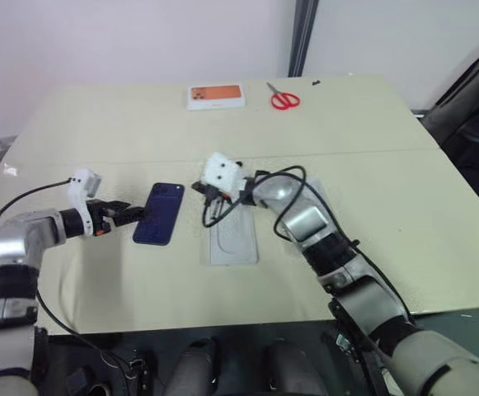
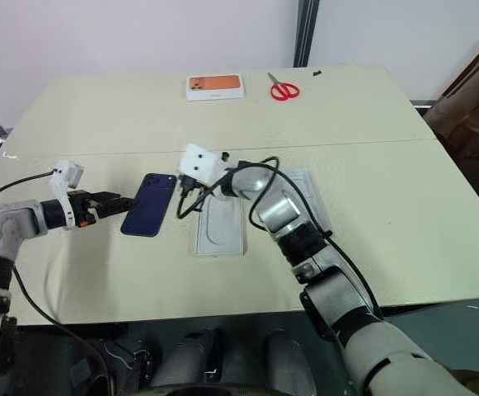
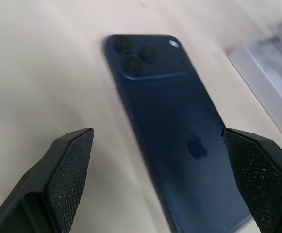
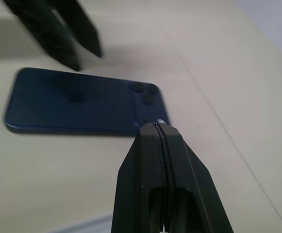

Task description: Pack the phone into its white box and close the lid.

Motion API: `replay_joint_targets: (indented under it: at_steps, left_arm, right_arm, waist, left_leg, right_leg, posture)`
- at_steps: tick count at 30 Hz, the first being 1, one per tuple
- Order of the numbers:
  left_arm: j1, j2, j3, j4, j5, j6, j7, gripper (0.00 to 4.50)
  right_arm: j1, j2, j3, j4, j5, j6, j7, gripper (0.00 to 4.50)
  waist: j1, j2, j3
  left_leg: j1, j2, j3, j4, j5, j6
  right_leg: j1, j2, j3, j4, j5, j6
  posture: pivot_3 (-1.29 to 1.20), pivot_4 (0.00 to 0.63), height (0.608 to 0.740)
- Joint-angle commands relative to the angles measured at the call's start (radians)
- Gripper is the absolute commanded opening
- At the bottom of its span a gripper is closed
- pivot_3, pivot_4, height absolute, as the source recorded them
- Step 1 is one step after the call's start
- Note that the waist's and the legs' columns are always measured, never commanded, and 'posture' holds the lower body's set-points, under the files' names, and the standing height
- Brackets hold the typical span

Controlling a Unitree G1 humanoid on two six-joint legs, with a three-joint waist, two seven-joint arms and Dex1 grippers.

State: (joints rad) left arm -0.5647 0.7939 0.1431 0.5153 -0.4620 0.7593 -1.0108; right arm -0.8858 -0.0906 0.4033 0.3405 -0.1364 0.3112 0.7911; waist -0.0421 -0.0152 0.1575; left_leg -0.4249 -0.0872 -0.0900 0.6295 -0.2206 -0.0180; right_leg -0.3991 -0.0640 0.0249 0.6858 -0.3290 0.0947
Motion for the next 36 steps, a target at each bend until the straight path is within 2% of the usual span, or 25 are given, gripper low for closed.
replay_joint_targets:
  at_steps: [1,5,10,23,29,36]
  left_arm:
    - [-0.057,0.002,-0.024,0.08,0.01,0.034,-0.063,4.44]
    - [-0.08,-0.029,-0.053,0.106,-0.005,0.111,-0.132,4.44]
    - [-0.048,-0.056,-0.123,0.12,0.063,0.083,-0.159,4.44]
    - [-0.007,-0.138,-0.189,0.105,0.095,0.116,-0.222,4.44]
    - [-0.018,-0.177,-0.206,0.073,0.083,0.193,-0.225,4.44]
    - [-0.042,-0.202,-0.175,0.064,0.068,0.249,-0.217,4.44]
  right_arm:
    - [-0.03,0.031,0.069,0.029,-0.037,0.077,0.017,0.03]
    - [-0.029,0.078,0.133,0.059,-0.066,0.164,0.021,0.03]
    - [-0.044,0.115,0.151,0.12,-0.093,0.237,-0.014,0.03]
    - [-0.046,0.095,0.159,0.141,-0.113,0.225,-0.018,0.03]
    - [-0.041,0.089,0.162,0.136,-0.115,0.219,-0.012,0.03]
    - [-0.031,0.073,0.169,0.132,-0.126,0.204,-0.002,0.03]
  waist:
    - [-0.002,0.0,0.0]
    - [-0.002,0.0,0.0]
    - [-0.001,0.001,-0.001]
    - [0.009,0.006,-0.007]
    - [0.021,0.009,-0.011]
    - [0.029,0.009,-0.012]
  left_leg:
    - [0.0,0.0,0.0,0.0,0.0,0.0]
    - [-0.001,0.0,0.0,0.0,0.0,0.0]
    - [0.0,0.0,0.0,0.0,0.0,0.0]
    - [0.005,-0.002,-0.001,0.001,0.0,0.0]
    - [0.007,-0.003,-0.001,0.001,-0.002,0.003]
    - [0.01,-0.003,-0.001,0.001,-0.003,0.005]
  right_leg:
    - [0.0,0.0,0.0,0.0,0.0,0.0]
    - [-0.001,0.0,0.0,0.001,0.0,0.0]
    - [-0.001,0.0,0.0,0.001,0.0,0.0]
    - [0.005,-0.002,0.0,0.001,0.0,0.0]
    - [0.007,-0.002,0.0,0.001,0.0,0.0]
    - [0.01,-0.003,0.001,0.001,0.0,0.0]
  posture:
    - [0.0,0.15,0.734]
    - [0.0,0.15,0.734]
    - [0.0,0.15,0.734]
    - [0.0,0.15,0.734]
    - [0.0,0.15,0.734]
    - [0.0,0.15,0.734]
